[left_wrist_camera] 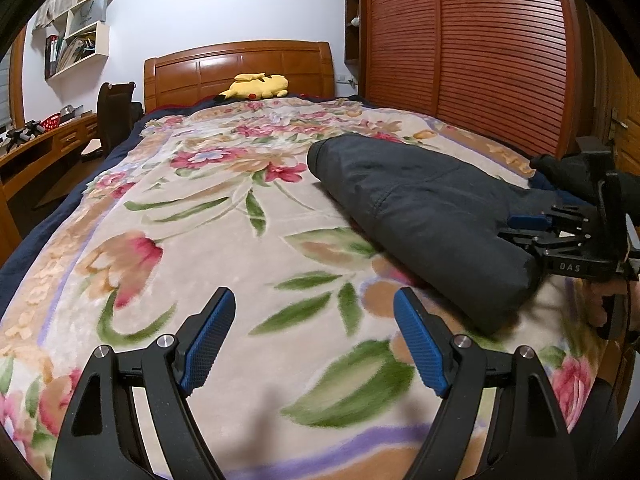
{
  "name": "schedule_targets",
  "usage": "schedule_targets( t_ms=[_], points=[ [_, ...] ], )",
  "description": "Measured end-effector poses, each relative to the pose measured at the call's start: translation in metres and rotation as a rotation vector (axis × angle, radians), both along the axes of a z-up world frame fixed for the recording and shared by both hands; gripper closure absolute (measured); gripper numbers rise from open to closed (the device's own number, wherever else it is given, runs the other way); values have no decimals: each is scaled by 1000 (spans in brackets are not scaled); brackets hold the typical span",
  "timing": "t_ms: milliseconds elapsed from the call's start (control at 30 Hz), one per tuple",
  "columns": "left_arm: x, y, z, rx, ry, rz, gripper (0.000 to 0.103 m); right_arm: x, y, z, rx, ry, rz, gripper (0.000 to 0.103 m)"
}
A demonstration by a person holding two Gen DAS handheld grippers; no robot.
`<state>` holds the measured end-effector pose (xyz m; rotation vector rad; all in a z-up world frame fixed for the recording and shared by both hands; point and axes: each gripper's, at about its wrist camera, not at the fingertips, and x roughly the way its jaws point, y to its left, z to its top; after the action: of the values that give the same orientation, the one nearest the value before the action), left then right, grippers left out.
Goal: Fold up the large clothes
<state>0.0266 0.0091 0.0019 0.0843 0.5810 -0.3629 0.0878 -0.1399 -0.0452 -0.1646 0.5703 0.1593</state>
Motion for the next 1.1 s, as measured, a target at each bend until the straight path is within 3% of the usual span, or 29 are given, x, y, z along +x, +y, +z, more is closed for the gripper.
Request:
schedule_targets(
  t_ms=[167,300,400,633,933,1100],
  points=[
    [0,-7,-2,15,-5,-14,21,-22,-4,12,-36,-36,-34,57],
    [2,-13,-3,14,-1,-23,21,-34,-35,14,-61,-68,-111,57],
    [5,-21,-1,-1,0,-34,21,-32,-52,2,-32,-28,-120,57],
    [25,-41,7,-29,29,-67,21,-54,-56,7,7,-55,-133,57],
    [85,-67,19,1,46,-88,21,-64,-80,-3,59,-14,-128,50],
    [124,-83,18,16,54,-91,21,-44,-93,-17,126,14,-135,50]
  ],
)
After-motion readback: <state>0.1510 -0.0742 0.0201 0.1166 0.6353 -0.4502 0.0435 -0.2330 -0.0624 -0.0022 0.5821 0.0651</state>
